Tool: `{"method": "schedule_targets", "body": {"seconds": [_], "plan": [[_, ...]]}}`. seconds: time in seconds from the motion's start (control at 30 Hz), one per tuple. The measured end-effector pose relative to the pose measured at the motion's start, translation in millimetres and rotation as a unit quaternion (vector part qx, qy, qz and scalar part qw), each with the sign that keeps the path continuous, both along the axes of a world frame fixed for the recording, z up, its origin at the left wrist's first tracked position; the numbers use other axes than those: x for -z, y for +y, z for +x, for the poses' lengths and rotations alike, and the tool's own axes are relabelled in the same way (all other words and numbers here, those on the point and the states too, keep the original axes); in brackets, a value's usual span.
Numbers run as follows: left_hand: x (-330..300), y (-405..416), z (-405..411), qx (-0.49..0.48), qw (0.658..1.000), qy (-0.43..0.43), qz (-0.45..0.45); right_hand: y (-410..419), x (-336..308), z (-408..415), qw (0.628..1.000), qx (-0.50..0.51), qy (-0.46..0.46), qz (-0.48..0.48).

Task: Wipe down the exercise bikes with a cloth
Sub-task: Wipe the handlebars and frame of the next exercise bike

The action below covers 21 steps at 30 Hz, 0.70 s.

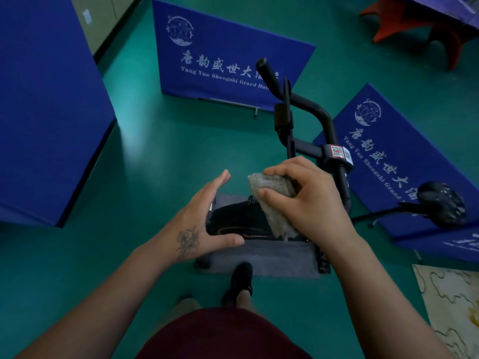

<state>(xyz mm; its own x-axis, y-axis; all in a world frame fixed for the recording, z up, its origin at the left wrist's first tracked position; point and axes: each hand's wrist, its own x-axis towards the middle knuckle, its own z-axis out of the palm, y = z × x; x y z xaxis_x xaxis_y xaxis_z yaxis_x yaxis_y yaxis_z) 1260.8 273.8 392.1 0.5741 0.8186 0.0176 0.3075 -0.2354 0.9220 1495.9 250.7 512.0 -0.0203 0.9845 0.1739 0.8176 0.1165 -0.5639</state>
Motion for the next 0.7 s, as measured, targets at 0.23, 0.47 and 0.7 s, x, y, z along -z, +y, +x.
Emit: {"method": "schedule_targets", "body": {"seconds": [0.23, 0.47, 0.7], "plan": [[-3, 3, 1, 0.008, 1.0, 0.017, -0.013, 5, 9, -13, 0.997, -0.044, -0.058, 0.022], [-17, 9, 14, 0.032, 0.999, 0.026, -0.013, -16, 8, 16, 0.998, 0.019, -0.003, 0.053], [-36, 17, 35, 0.069, 0.997, 0.03, 0.009, -17, 17, 19, 0.996, 0.034, 0.078, 0.003]]}}
